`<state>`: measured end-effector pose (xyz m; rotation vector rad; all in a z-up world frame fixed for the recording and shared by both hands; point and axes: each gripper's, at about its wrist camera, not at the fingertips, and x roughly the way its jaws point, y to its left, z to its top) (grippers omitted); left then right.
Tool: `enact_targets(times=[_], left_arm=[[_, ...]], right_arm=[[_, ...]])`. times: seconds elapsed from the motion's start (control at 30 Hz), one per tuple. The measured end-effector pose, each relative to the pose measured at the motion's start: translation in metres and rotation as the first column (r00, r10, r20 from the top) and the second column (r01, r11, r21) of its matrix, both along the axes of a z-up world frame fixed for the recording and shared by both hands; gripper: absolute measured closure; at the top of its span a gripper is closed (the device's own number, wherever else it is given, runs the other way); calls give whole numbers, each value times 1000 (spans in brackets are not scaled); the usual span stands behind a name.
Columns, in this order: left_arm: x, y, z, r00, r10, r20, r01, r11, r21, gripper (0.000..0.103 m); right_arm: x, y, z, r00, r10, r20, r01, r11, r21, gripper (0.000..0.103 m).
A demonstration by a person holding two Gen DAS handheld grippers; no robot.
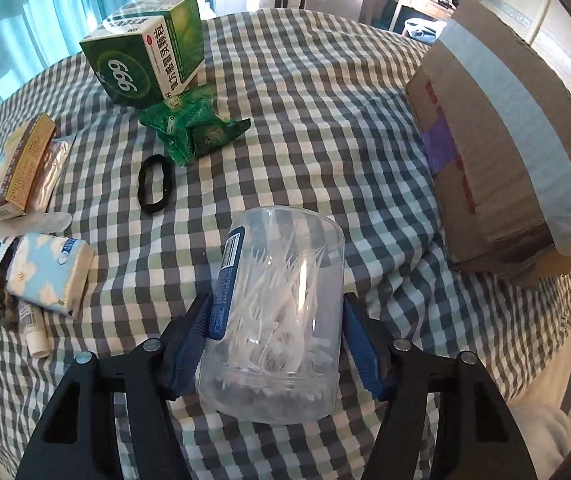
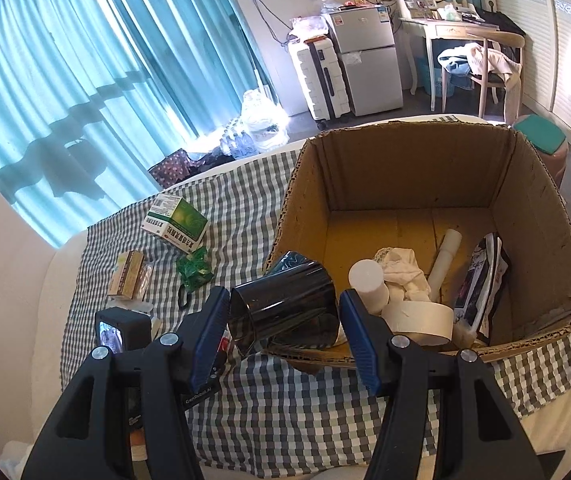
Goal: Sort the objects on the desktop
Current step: 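Carry the swab box and black pouch into the cardboard box and release both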
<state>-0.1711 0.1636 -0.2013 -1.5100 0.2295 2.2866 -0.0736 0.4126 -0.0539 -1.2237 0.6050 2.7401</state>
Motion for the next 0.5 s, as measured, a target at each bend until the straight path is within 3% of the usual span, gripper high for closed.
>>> enact_targets(times=[0.2,0.5], left_arm=[[11,-8,31,999,33,-35,-31,998,56,38],[32,21,145,980,-23,-198,67,973,219,38]], right_arm=[[6,-1,6,1000,-7,-8,7,1000,7,46],[22,15,29,997,-47,-58,48,999,15,46]])
